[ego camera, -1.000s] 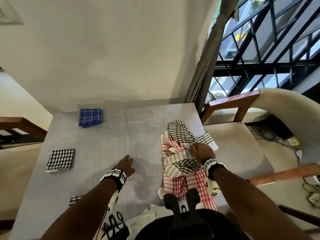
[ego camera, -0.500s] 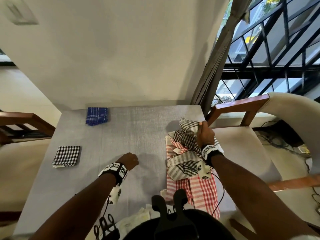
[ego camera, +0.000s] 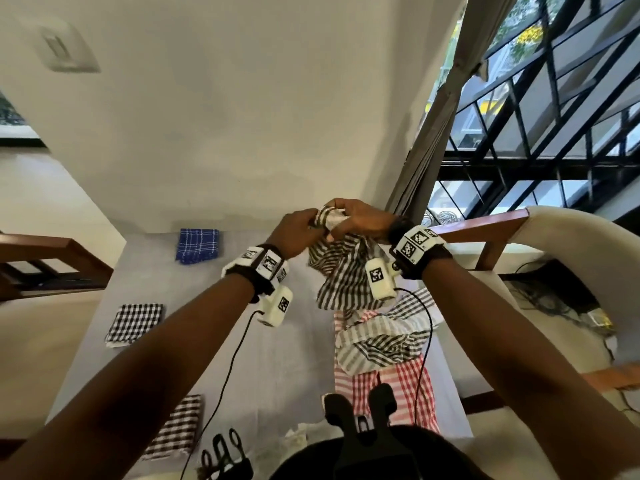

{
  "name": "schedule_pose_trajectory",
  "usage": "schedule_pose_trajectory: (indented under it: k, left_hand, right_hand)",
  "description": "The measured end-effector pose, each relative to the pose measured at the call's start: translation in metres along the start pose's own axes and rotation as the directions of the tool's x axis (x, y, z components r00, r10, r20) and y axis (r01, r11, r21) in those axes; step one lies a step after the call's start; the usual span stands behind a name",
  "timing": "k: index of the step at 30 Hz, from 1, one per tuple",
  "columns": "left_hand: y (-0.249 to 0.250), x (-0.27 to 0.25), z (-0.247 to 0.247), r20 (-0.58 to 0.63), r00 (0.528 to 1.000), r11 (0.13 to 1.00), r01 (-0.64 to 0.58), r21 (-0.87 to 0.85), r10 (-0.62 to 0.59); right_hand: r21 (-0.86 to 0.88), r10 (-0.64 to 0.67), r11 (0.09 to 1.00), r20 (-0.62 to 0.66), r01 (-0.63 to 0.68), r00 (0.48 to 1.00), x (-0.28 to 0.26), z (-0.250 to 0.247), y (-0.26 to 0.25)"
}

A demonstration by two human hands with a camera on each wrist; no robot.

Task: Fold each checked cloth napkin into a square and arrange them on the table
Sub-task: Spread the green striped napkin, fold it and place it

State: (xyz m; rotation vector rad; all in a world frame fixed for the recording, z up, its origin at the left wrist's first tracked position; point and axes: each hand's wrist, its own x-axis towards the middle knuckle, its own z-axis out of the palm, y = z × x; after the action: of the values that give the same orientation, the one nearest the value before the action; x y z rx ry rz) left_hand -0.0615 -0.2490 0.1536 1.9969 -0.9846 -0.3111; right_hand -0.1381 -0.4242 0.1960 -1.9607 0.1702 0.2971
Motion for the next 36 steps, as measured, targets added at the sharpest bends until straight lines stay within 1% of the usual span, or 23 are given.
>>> schedule_pose_trajectory:
  k: [1,2,4,6,7,8,9,10,11,13,14,15,17,18,19,22,24,26,28,30,31,34,36]
  left_hand:
    - [-0.002,-0.001,-0.011,-0.002,1.000,0.998,0.028,-0.057,-0.028]
    - [-0.006,-0.002,-0.021,-0.015,0.999,0.995,0.042,-0.086,-0.043]
    - [-0.013,-0.007,-0.038,-0.019,0.995,0.986,0.093,-0.139,-0.096]
    - [-0.013,-0.017,-0.055,-0.053,0.986,0.979,0.148,-0.141,-0.156]
    - [-0.015,-0.022,-0.063,-0.116,0.983,0.988,0.132,-0.084,-0.141]
    - [-0.020,-0.029,-0.071,-0.172,0.982,0.996,0.085,0.021,-0.080]
    - [-0.025,-0.036,-0.080,-0.199,0.979,0.993,0.054,0.107,-0.032]
    - [-0.032,-0.043,-0.091,-0.216,0.976,0.980,0.064,0.190,-0.022]
    - [-0.039,-0.049,-0.101,-0.235,0.970,0.970,0.116,0.213,-0.064]
    - [-0.054,-0.057,-0.120,-0.268,0.949,0.956,0.223,0.190,-0.167]
    - [-0.058,-0.060,-0.127,-0.236,0.950,0.942,0.257,0.216,-0.205]
    - [-0.064,-0.061,-0.135,-0.163,0.966,0.911,0.244,0.332,-0.200]
    - [-0.074,-0.065,-0.147,-0.022,0.979,0.805,0.181,0.564,-0.205]
    - [-0.080,-0.065,-0.152,-0.008,0.981,0.776,0.160,0.610,-0.196]
    - [-0.085,-0.065,-0.157,-0.036,0.985,0.773,0.156,0.615,-0.170]
    - [-0.092,-0.062,-0.169,-0.184,0.980,0.806,0.169,0.567,-0.076]
    - [-0.094,-0.058,-0.175,-0.174,0.982,0.857,0.149,0.494,-0.071]
    - [-0.093,-0.051,-0.181,-0.141,0.985,0.927,0.139,0.348,-0.096]
    - [-0.096,-0.045,-0.191,-0.139,0.983,0.971,0.147,0.187,-0.122]
    - [-0.097,-0.042,-0.199,-0.158,0.978,0.988,0.144,0.063,-0.133]
    - [-0.097,-0.041,-0.201,-0.165,0.978,0.990,0.136,0.043,-0.127]
    - [-0.094,-0.035,-0.203,-0.190,0.973,0.988,0.147,0.055,-0.134]
    - [-0.093,-0.029,-0.202,-0.268,0.949,0.986,0.158,-0.056,-0.167]
  right_hand:
    - [-0.083,-0.018,0.996,-0.015,0.017,1.000,0.004,-0.001,0.001]
    - [-0.226,-0.042,0.974,-0.031,0.034,0.999,0.007,-0.001,0.004]
    - [-0.515,-0.063,0.857,-0.053,0.027,0.997,0.012,0.006,0.010]
    - [-0.627,-0.039,0.779,-0.060,-0.008,0.997,0.019,0.019,0.021]
    - [-0.636,-0.026,0.771,-0.059,-0.018,0.998,0.024,0.024,0.026]
    - [-0.628,-0.010,0.778,-0.058,-0.029,0.998,0.027,0.030,0.029]
    - [-0.599,-0.008,0.800,-0.068,-0.034,0.998,0.030,0.034,0.029]
    - [-0.560,-0.019,0.828,-0.078,-0.028,0.997,0.034,0.039,0.027]
    - [-0.531,-0.042,0.847,-0.098,-0.016,0.994,0.036,0.040,0.024]
    - [-0.530,-0.085,0.848,-0.142,-0.003,0.986,0.043,0.041,0.015]
    - [-0.549,-0.107,0.836,-0.164,-0.001,0.981,0.046,0.040,0.010]
    - [-0.572,-0.140,0.820,-0.184,0.009,0.973,0.049,0.039,0.004]
    - [-0.609,-0.245,0.791,-0.223,0.062,0.943,0.055,0.036,-0.007]
    - [-0.617,-0.303,0.781,-0.246,0.092,0.921,0.059,0.035,-0.012]
    - [-0.616,-0.347,0.779,-0.270,0.116,0.898,0.060,0.035,-0.019]
    - [-0.607,-0.406,0.783,-0.332,0.137,0.852,0.066,0.033,-0.039]
    - [-0.582,-0.412,0.801,-0.368,0.140,0.833,0.071,0.029,-0.050]
    - [-0.564,-0.419,0.812,-0.388,0.148,0.821,0.077,0.023,-0.060]
    - [-0.576,-0.447,0.798,-0.369,0.177,0.815,0.079,0.019,-0.070]
    - [-0.600,-0.452,0.778,-0.331,0.184,0.828,0.079,0.015,-0.076]
    - [-0.611,-0.435,0.773,-0.316,0.170,0.843,0.079,0.013,-0.078]
    - [-0.622,-0.346,0.778,-0.301,0.092,0.888,0.085,0.007,-0.081]
    - [-0.613,-0.259,0.790,-0.311,0.016,0.914,0.089,0.004,-0.080]
